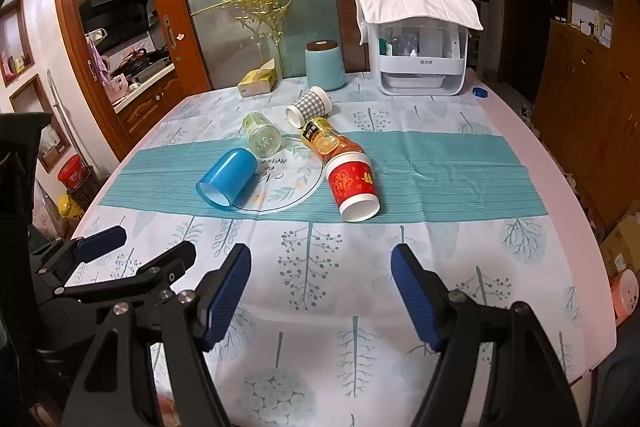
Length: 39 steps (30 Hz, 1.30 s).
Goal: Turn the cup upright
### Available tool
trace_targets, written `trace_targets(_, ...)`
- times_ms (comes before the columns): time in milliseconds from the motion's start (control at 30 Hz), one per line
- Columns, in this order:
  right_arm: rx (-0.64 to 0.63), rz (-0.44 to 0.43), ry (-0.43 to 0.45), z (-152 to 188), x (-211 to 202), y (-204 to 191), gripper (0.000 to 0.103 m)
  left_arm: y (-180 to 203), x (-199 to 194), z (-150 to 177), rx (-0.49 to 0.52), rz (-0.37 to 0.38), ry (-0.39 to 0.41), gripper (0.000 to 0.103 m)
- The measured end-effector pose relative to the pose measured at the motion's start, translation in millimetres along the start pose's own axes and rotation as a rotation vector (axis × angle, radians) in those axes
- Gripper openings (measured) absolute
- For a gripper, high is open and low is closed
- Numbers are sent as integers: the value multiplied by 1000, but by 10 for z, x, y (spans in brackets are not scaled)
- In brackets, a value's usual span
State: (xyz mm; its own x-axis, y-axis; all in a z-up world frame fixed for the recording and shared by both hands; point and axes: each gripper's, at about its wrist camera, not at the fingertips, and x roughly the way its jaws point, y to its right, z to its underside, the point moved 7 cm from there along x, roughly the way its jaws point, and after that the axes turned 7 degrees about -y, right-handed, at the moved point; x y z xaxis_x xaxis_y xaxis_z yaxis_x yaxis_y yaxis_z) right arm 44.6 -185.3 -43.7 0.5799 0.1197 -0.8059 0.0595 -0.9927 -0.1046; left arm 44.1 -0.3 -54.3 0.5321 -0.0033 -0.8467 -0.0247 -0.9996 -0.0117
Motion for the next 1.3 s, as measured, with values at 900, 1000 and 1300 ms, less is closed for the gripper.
trace_targets(900,9,-9,-10,8,32,-7,73,-6,76,-13,3,46,-11,82)
trace_targets(1000,11,-12,-10,4,61,-3,73,1,56,-20,9,39,2,82)
trace_targets(1300,11,-11,-11,-8,76,-9,73,10,74,-39,6,42,-6,82)
